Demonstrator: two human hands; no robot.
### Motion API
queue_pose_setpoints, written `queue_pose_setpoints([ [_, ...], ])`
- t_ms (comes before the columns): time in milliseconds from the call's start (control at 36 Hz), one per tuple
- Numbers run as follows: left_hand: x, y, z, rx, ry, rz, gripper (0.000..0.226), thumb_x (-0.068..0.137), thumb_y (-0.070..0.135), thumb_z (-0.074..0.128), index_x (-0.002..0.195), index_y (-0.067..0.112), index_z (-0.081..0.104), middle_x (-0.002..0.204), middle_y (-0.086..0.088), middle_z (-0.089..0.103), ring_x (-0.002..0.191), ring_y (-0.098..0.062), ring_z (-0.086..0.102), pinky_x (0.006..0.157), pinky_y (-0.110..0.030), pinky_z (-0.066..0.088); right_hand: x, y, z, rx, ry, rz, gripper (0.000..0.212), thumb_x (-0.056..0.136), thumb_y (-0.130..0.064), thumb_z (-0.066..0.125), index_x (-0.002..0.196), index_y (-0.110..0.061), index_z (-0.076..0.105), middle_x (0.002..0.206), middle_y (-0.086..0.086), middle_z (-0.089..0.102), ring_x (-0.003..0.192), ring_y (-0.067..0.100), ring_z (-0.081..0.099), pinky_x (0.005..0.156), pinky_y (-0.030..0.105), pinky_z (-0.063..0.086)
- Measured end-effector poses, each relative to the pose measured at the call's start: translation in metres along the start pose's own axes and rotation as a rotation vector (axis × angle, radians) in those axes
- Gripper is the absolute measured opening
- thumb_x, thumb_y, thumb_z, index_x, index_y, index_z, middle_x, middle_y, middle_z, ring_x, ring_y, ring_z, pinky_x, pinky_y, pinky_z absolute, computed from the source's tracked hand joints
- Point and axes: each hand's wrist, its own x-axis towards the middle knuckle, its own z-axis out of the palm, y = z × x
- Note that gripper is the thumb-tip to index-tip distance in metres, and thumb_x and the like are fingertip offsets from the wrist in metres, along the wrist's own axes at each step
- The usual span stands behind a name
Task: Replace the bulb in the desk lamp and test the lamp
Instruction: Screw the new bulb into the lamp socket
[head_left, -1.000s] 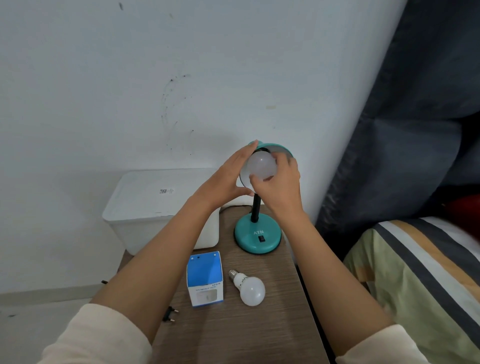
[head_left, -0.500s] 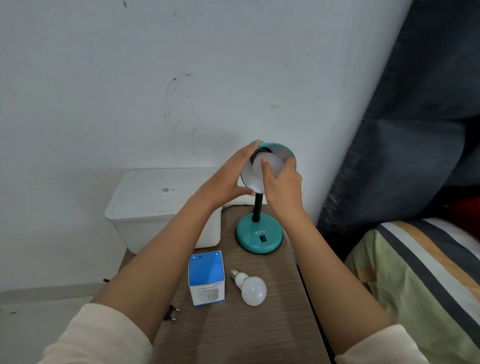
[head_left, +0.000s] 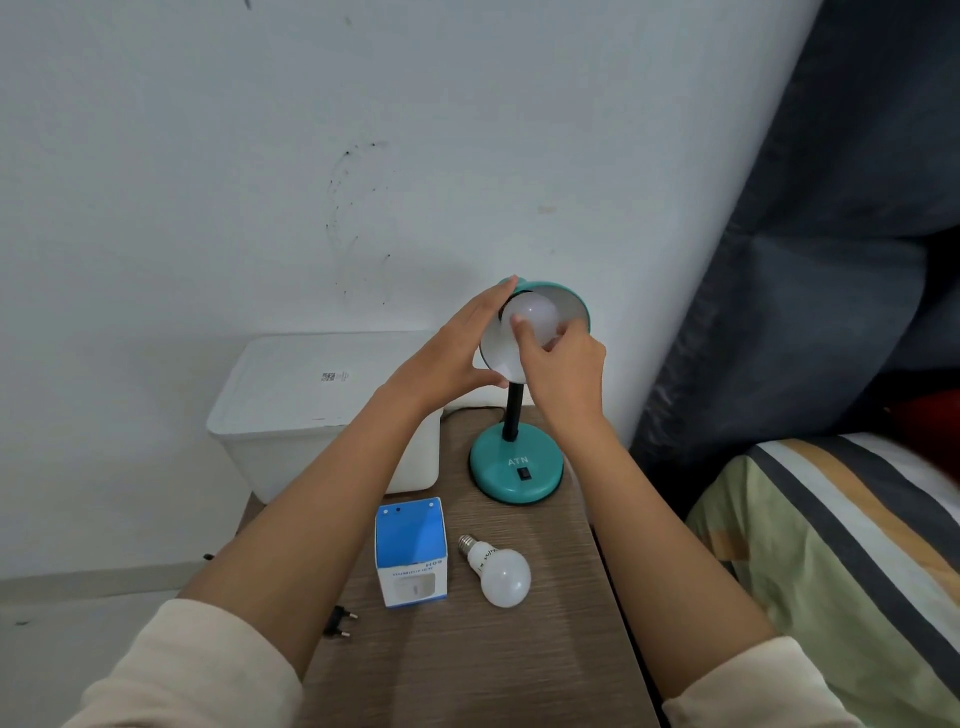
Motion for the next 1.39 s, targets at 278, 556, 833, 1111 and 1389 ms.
queue_pose_setpoints([
  [278,0.001,0.003,0.002,-0.006,-0.001,0.010,0.100,0.071,0.009,0.078,0.147,0.022,0.014,0.152,0.005,0.023,0.128,0.009,0.019,0.101,0.003,0.016,-0.006,-0.003,-0.003,-0.073,-0.013,-0.194,0.044,0.094,-0.034,0.048,0.135,-0.020,0.041,0.127,0.011,0.041,0.102,0.024,0.053,0.081,0.025,0.037],
  [556,0.001,-0.002,0.001,-0.010,0.007,0.000,0.103,0.068,0.008,0.080,0.147,0.022,0.015,0.149,0.011,0.024,0.134,0.001,0.022,0.105,-0.002,0.017,0.004,0.004,-0.001,-0.088,0.004,-0.195,0.050,0.078,-0.028,0.067,0.122,-0.014,0.049,0.117,0.011,0.059,0.103,0.028,0.058,0.085,0.032,0.048],
  [833,0.000,-0.001,-0.001,-0.004,-0.002,-0.009,0.102,0.070,0.010,0.079,0.147,0.024,0.013,0.149,0.010,0.024,0.129,0.008,0.020,0.102,0.002,0.017,0.011,0.007,0.003,-0.073,-0.062,0.095,0.065,0.076,-0.069,0.046,0.071,-0.004,0.056,0.084,0.021,0.066,0.076,0.032,0.067,0.062,0.038,0.051],
  [1111,0.000,0.002,0.002,0.001,0.002,0.024,0.100,0.071,0.012,0.079,0.147,0.021,0.015,0.153,0.002,0.025,0.136,-0.002,0.023,0.109,-0.008,0.019,-0.001,0.007,-0.002,-0.046,-0.087,-0.129,0.060,0.077,-0.024,0.069,0.130,-0.018,0.042,0.127,0.010,0.044,0.105,0.017,0.046,0.075,0.021,0.041],
  [1389,0.001,0.001,0.000,0.009,-0.004,-0.005,0.102,0.071,0.007,0.078,0.147,0.021,0.013,0.154,0.003,0.022,0.131,0.005,0.019,0.101,0.004,0.013,0.004,0.000,-0.006,0.022,-0.060,-0.023,0.051,0.080,-0.041,0.068,0.114,-0.006,0.053,0.101,0.011,0.063,0.087,0.023,0.060,0.065,0.024,0.045],
])
